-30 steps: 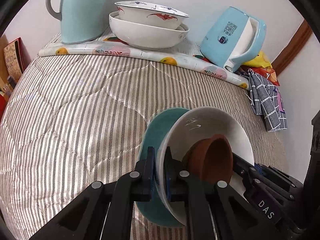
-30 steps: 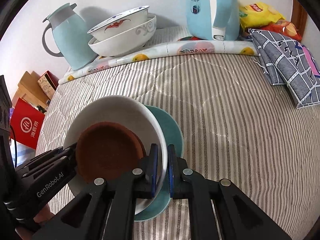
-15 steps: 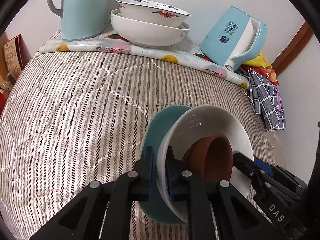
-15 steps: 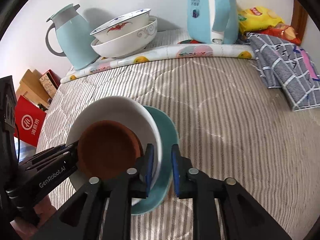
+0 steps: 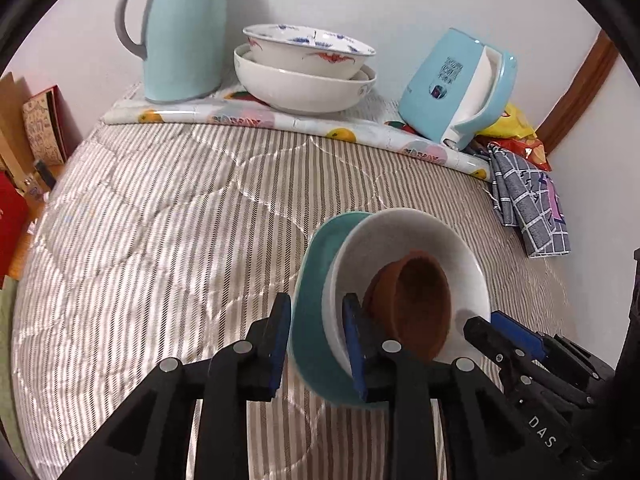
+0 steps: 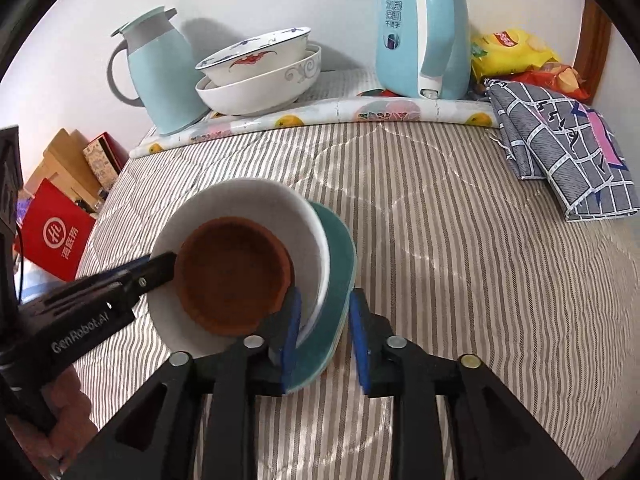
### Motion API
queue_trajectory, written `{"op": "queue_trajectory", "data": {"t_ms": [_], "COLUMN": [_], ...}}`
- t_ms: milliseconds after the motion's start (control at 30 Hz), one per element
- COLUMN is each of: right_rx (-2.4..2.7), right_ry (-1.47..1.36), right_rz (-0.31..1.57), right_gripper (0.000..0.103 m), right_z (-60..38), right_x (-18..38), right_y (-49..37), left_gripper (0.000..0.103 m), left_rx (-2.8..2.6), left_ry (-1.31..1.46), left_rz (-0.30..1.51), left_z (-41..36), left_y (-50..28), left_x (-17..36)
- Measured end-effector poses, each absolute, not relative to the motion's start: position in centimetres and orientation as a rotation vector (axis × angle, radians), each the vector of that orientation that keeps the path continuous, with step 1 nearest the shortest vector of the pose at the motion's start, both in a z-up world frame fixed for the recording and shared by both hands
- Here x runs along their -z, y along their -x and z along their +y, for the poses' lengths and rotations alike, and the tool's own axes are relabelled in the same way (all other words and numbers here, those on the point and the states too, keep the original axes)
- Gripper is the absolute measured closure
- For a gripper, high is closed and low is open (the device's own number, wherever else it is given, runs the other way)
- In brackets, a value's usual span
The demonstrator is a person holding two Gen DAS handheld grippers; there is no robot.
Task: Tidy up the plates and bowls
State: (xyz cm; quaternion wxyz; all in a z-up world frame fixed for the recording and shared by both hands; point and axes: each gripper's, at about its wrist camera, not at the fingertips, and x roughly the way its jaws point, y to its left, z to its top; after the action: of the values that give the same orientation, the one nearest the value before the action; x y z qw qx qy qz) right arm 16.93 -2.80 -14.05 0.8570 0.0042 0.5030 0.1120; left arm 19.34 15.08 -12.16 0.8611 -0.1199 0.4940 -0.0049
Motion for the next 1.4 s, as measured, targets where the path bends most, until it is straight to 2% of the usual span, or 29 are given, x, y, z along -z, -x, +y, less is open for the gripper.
{"op": "queue_trajectory", "data": {"t_ms": [167,300,400,467,733,800,867,1000,1067,1100,1133,1167,1200,1267,1400], "right_rx": [-0.23,-0.223,-0.2,-0.18,-0.125,-0.117,-0.103,-0.108,-0.101,-0.094,-0.086,-0.079,-0.072,-0.069,-0.052], "right_ry": [-0.026,-0.048,-0.046,-0.04,-0.032,-0.031,-0.023,-0.04,-0.047,-0.048,-0.047,-0.044,-0.043,-0.047,-0.03], "right_rz": [1.019,0.976,0.933,0.912,0.818,0.807,0.799,0.806,0.806,0.801,0.787,0.778,0.77,0.762,0.751], "right_gripper": [0.07,0.055,0.054,0.049,0.048,0.048,0.048,0.048,0.043,0.035,0.027,0.024,0.021,0.02,0.01], "right_z": [-3.6,-4.8,-5.7,-6.3,-9.0,-9.6,-10.1,-11.0,-11.5,-11.8,-12.1,-12.3,-12.6,-13.1,-13.9], "right_x": [12.6,10.9,9.6,8.8,6.1,5.8,5.7,5.7,5.6,5.5,5.3,5.2,5.0,4.8,4.4], "right_y": [-14.8,-12.6,-10.8,-9.7,-5.2,-4.4,-3.5,-1.8,-0.8,-0.4,0.1,0.4,0.7,1.3,2.2], "left_gripper": [0.077,0.077,0.077,0.077,0.06,0.05,0.045,0.04,0.037,0.033,0.028,0.019,0.016,0.015,0.014], "left_rx": [0.001,0.016,0.007,0.001,-0.004,-0.011,-0.015,-0.03,-0.031,-0.029,-0.03,-0.035,-0.041,-0.048,-0.04], "left_ry": [0.227,0.212,0.184,0.179,0.175,0.172,0.16,0.128,0.125,0.124,0.12,0.115,0.112,0.109,0.111], "left_rz": [1.002,0.957,0.933,0.917,0.835,0.811,0.79,0.769,0.755,0.749,0.75,0.741,0.73,0.72,0.72], "left_z": [14.5,13.6,12.5,11.9,9.7,9.2,8.6,7.3,6.9,6.7,6.4,6.2,6.1,5.7,5.2], "left_y": [-17.4,-15.5,-14.1,-13.0,-8.3,-7.2,-6.2,-4.6,-3.8,-3.3,-3.1,-2.8,-2.5,-2.0,-1.7], "left_x": [10.4,8.8,7.9,7.3,5.0,4.4,3.9,3.2,2.9,2.7,2.5,2.4,2.2,2.1,1.9]}}
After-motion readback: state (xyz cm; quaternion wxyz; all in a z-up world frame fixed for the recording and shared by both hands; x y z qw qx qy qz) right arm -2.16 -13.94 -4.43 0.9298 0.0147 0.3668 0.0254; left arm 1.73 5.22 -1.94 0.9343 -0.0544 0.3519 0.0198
